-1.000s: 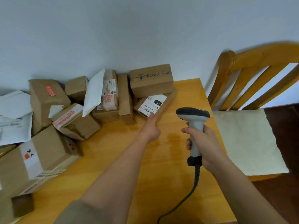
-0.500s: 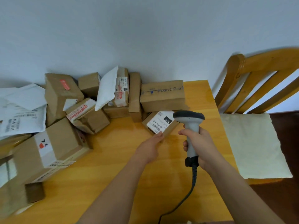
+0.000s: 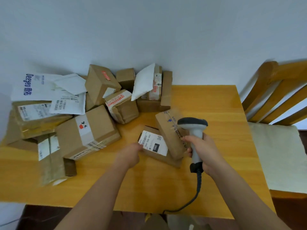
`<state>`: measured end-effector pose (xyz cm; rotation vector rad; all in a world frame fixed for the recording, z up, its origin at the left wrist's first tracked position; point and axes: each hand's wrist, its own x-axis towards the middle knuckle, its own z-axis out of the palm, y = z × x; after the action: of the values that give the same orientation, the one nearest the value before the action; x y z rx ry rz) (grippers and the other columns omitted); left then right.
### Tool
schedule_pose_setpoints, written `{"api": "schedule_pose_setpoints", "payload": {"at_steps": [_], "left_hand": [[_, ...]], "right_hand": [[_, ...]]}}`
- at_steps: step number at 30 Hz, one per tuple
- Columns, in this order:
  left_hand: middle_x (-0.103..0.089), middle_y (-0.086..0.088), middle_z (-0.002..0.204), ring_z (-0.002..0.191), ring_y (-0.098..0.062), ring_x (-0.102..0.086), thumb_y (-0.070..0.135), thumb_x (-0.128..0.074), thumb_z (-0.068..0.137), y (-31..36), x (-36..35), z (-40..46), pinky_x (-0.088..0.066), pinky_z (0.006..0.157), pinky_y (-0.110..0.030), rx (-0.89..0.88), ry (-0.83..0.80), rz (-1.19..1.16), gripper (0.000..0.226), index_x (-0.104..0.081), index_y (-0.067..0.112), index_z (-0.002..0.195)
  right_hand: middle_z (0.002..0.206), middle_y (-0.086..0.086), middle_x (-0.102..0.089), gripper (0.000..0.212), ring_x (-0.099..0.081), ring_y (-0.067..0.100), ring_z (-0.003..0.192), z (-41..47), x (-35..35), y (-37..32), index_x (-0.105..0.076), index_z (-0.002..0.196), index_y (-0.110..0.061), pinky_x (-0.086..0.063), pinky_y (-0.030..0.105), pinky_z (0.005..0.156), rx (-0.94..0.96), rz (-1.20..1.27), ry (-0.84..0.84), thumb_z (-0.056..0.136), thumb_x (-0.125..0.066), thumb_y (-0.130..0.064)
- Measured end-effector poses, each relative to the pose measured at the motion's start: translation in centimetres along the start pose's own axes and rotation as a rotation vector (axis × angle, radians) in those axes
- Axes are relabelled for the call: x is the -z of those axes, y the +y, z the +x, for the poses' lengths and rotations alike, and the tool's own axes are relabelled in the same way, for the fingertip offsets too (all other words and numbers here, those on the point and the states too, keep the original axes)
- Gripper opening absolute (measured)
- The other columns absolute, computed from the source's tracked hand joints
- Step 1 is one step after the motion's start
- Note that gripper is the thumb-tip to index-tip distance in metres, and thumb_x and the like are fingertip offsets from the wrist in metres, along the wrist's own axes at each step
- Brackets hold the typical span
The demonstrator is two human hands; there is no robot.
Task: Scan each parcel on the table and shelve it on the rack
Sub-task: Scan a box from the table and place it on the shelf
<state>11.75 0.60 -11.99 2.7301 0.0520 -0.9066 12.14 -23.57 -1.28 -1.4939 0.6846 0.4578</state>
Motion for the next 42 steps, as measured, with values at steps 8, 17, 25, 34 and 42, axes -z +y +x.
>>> {"api": "schedule_pose_setpoints", "payload": {"at_steps": [8,17,25,34,42], "left_hand": [[-0.051,-0.011,0.114,0.088,-0.024,-0.053,0.017,-0.047,0.099,2.6,-1.4,-1.5,-0.049,0.077,-0.037,0.086,0.171,-0.229,0.02,-0.063,0.009,0.108],[-0.051,-0.008,0.109,0.096,-0.026,-0.055,0.061,-0.054,0.088,5.4,-1.1,-1.1,-0.05,0.074,-0.035,0.233,0.16,-0.269,0.051,-0.059,0.015,0.107],[-0.031,0.002,0.142,0.127,-0.023,-0.033,0.041,-0.07,0.087,2.3,-3.1,-1.7,-0.046,0.095,-0.042,0.133,0.172,-0.06,0.071,-0.032,0.029,0.145],[-0.051,-0.012,0.136,0.122,-0.03,-0.052,0.033,-0.083,0.077,1.6,-5.1,-1.2,-0.047,0.096,-0.037,0.547,0.134,-0.726,0.072,-0.045,0.01,0.134],[-0.061,-0.014,0.127,0.11,-0.036,-0.062,0.021,-0.078,0.083,1.9,-5.5,-0.7,-0.055,0.089,-0.046,0.516,0.122,-0.868,0.054,-0.056,0.008,0.13]], "right_hand": [[0.08,0.01,-0.057,0.023,-0.051,0.014,0.053,-1.3,-2.8,1.3,-0.059,0.113,-0.014,-0.045,0.027,0.049,-0.025,-0.066,-0.06,0.091,-0.067,-0.015],[0.075,0.008,-0.056,0.016,-0.052,0.017,0.057,-0.8,-3.3,1.2,-0.056,0.107,-0.018,-0.045,0.032,0.057,-0.009,-0.107,-0.035,0.093,-0.064,-0.016],[0.075,0.009,-0.055,0.016,-0.052,0.017,0.058,0.3,-3.1,1.1,-0.056,0.108,-0.015,-0.045,0.029,0.052,-0.063,-0.16,-0.052,0.094,-0.062,-0.017],[0.102,0.006,-0.057,0.033,-0.056,0.014,0.058,-1.4,-5.1,-0.6,-0.048,0.124,-0.017,-0.048,0.029,0.056,0.028,-0.296,-0.293,0.098,-0.057,-0.036],[0.108,0.011,-0.063,0.014,-0.059,0.015,0.063,-3.2,-5.4,-2.4,-0.053,0.112,-0.023,-0.051,0.03,0.062,0.172,-0.453,-0.423,0.101,-0.052,-0.033]]}}
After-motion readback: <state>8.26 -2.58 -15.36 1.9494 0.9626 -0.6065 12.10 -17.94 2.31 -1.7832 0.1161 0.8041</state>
